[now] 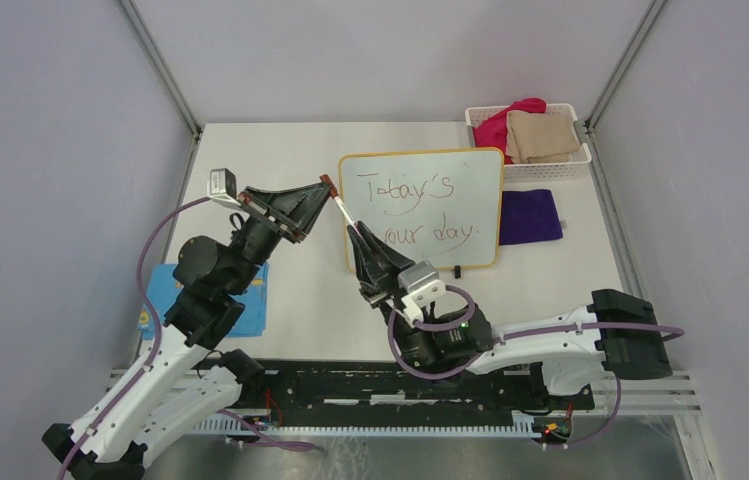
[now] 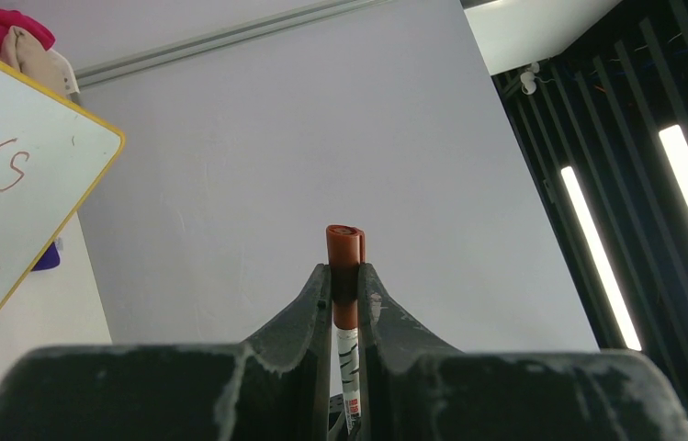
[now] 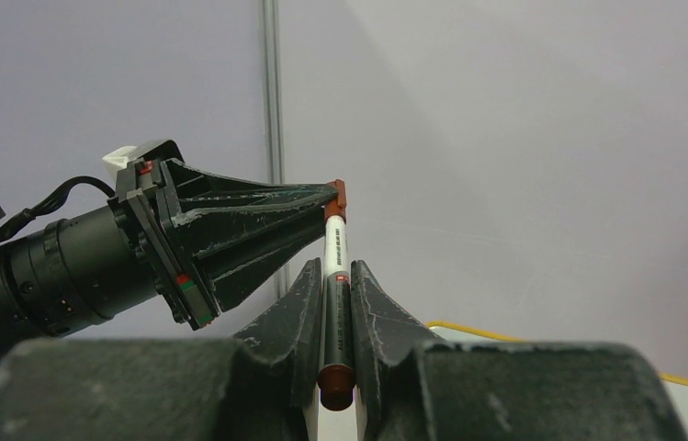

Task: Write a sentence on the whiteboard
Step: Close the whiteboard marker at the center of the board.

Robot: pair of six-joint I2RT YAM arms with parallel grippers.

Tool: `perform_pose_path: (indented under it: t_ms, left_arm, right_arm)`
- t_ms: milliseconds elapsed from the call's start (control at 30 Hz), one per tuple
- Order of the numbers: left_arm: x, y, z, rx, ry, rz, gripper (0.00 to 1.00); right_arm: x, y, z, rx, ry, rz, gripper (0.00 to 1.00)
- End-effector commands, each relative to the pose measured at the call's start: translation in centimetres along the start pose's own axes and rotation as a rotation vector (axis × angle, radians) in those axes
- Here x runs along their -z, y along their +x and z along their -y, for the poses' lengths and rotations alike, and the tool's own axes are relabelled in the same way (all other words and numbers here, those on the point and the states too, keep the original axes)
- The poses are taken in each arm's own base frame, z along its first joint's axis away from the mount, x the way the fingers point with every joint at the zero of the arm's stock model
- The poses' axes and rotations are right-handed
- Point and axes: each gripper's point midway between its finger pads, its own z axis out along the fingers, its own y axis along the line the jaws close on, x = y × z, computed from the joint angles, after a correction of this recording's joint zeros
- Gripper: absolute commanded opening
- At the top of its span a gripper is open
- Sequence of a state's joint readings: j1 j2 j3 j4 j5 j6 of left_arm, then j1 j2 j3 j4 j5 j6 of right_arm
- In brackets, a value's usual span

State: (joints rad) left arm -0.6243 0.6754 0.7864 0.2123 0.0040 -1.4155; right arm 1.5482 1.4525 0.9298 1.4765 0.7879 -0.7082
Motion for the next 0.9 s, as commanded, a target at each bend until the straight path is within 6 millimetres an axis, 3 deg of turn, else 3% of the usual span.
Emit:
perform_pose_path:
  t_ms: [0,867]
  left_arm:
    - [0.5,0.6,3.9,0.007,0.116,-0.044,0.02]
    - [0.8,2.7,3.8,-0.011,0.143,-0.127,0.02]
  right_arm:
    - [-1.1,-1.9,1.2,-0.061,0.058,0.053,0.0]
    - [-2.6,-0.8,1.2,-0.056,0.051,0.06,0.0]
